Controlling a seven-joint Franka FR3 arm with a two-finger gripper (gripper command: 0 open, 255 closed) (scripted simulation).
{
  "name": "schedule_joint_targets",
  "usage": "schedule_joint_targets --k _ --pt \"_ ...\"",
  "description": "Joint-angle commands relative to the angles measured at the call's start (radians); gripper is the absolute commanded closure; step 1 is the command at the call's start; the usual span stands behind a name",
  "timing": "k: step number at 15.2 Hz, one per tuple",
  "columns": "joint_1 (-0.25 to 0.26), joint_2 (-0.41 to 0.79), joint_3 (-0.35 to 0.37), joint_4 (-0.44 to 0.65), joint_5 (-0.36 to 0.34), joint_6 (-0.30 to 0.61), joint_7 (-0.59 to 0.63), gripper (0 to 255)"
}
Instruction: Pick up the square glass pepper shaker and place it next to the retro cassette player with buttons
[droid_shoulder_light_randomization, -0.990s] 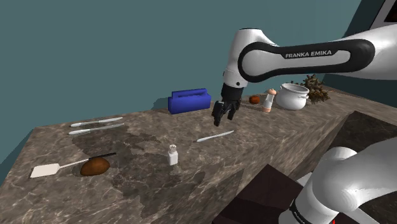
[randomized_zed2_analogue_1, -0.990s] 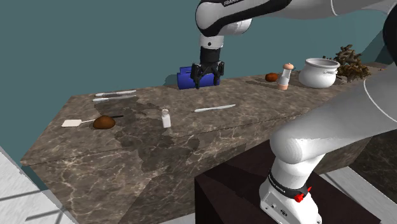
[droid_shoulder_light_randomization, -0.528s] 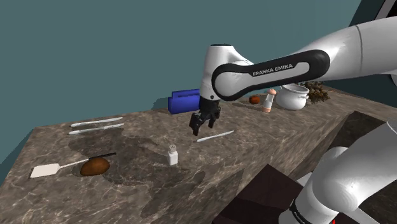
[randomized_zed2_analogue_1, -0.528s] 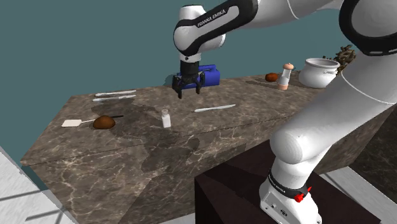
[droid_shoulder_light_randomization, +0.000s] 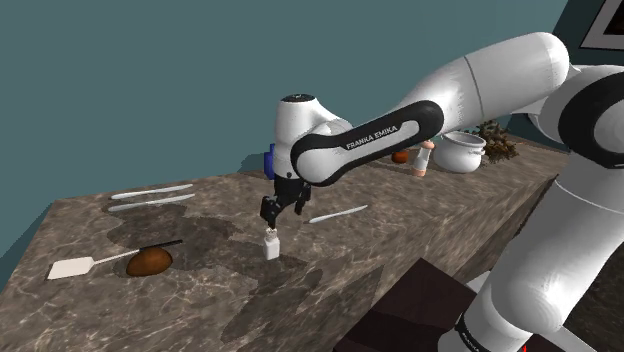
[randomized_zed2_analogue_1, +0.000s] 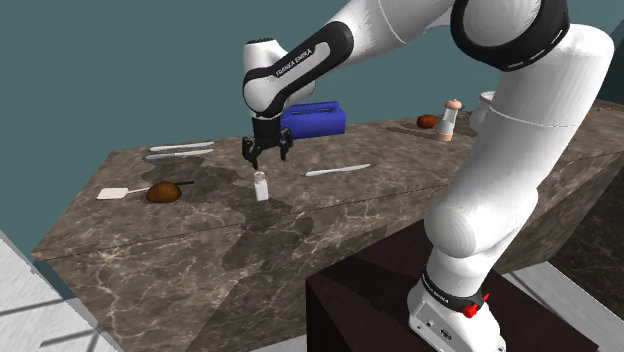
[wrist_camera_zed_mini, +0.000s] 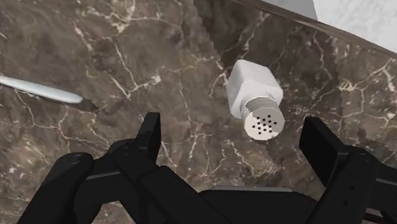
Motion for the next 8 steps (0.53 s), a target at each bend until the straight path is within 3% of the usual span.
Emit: schedule_joint_targets --k 1,3,8 --pt "0.010 0.086 0.013 0.058 -0.063 0.017 0.062 0" --pt "0.030 0.171 0.016 0.119 -0.125 0.028 0.120 0" --pt "0.037 0.209 0.007 0.106 -0.152 0.073 0.139 0"
